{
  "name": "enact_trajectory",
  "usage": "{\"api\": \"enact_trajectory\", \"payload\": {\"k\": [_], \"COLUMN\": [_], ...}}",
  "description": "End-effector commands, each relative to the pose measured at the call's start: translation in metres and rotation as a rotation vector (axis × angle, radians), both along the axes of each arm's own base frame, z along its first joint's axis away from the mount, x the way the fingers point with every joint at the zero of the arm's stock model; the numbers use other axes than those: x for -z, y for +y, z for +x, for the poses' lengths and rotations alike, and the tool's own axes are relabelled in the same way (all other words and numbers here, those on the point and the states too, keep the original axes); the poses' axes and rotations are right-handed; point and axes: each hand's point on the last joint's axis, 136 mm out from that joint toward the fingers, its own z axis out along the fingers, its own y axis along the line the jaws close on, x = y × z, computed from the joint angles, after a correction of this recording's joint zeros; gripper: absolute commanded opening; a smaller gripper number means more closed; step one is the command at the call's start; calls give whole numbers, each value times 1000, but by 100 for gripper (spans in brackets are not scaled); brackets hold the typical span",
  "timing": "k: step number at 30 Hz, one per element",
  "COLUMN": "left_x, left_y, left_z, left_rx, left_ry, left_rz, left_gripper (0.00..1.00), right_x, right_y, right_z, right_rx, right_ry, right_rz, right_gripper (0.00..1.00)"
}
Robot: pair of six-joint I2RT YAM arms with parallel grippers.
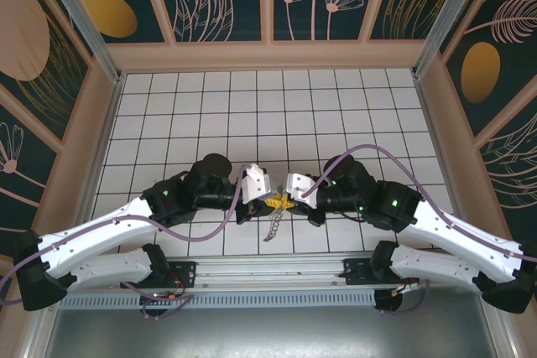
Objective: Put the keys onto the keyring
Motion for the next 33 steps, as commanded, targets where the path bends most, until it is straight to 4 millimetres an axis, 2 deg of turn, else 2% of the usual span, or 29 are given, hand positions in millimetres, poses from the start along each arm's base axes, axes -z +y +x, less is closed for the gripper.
{"api": "enact_trajectory", "payload": {"k": [1, 2, 3, 7, 12, 15, 18, 29, 33], "left_x": [11, 10, 10, 1, -26, -47, -61, -75, -78], "left_y": [-4, -4, -5, -5, -2, 1, 4, 7, 7], "left_z": [2, 1, 0, -5, -9, -14, -18, -24, -27], "left_rx": [-1, 6, 11, 31, 28, 39, 51, 77, 94], "left_ry": [14, 17, 18, 20, -10, -35, -54, -67, -70], "left_rz": [31, 26, 16, -37, -159, -249, -307, -385, -401], "left_gripper": [9, 1, 0, 0, 0, 0, 0, 0, 0], "right_x": [-61, -63, -65, -71, -73, -70, -65, -67, -67], "right_y": [15, 15, 14, 11, 6, 6, 8, 8, 5], "right_z": [-8, -8, -9, -13, -19, -23, -24, -24, -19], "right_rx": [-72, -73, -76, -77, -81, -89, -93, -86, -46], "right_ry": [-92, -94, -98, -98, -94, -73, -58, -51, -51], "right_rz": [181, 188, 198, 242, 325, 369, 380, 428, 436], "right_gripper": [0, 0, 0, 0, 1, 11, 14, 23, 23]}}
